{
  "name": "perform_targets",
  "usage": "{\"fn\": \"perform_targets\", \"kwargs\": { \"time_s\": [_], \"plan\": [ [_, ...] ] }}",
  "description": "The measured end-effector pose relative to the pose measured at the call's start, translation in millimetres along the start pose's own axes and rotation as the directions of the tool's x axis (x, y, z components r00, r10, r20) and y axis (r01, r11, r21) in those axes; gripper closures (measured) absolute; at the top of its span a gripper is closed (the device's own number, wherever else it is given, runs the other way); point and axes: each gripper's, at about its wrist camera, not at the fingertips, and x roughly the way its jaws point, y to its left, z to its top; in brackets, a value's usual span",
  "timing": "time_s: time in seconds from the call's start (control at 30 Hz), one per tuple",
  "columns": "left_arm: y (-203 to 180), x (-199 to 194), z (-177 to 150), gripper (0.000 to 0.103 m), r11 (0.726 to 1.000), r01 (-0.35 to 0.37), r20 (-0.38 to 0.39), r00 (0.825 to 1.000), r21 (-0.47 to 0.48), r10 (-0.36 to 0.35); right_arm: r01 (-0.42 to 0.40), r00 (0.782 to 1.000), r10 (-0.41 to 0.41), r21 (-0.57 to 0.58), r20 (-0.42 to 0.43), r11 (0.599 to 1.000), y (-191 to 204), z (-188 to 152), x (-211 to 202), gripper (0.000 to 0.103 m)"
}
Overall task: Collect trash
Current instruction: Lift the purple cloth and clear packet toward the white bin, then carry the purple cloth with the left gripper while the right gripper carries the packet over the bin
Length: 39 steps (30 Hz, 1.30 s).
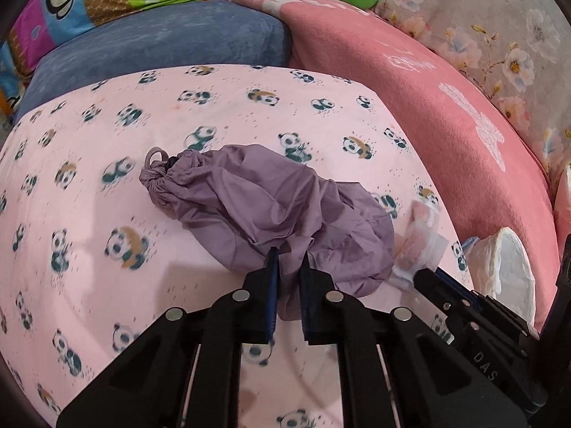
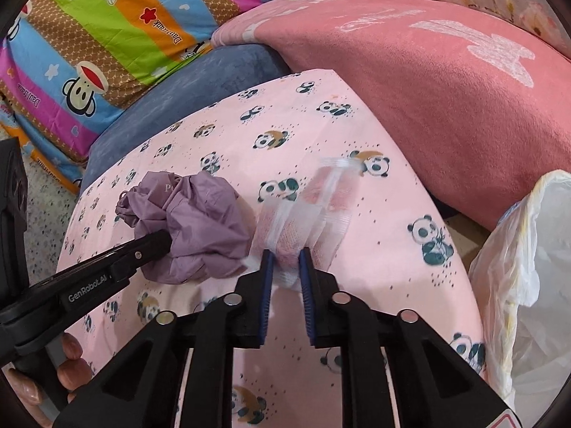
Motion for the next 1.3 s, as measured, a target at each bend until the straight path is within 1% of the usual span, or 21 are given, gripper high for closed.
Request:
{"fn": "perform_targets", "kwargs": {
  "time_s": [0.17,0.53,0.87,1.3],
  "plan": [
    [3.1,-11.8,-16.4,0.094,1.0,-0.01,-0.005,1.0,-0.023,0.01,-0.016,1.0,0.016,-0.01,-0.01,1.0,3.7,-15.4,-9.9,0.095],
    [-12.9,-45.9,-39.8,0.094,1.0,-0.01,0.019,1.0,-0.014,0.011,-0.063,0.997,0.063,-0.015,0.052,0.998,11.8,-44.7,-63.0,0.096],
    [-38.3,-81.0,-63.5,0.094,1.0,0.001,0.057,0.998,0.028,-0.002,-0.075,0.992,0.077,-0.021,0.104,0.997,12.0,-63.4,-116.6,0.096],
    [-68.7,-118.2,-77.5,0.094,0.996,0.019,0.121,0.992,0.09,-0.03,-0.093,0.977,0.094,-0.017,0.193,0.996,5.4,-82.1,-179.7,0.096]
  ]
}}
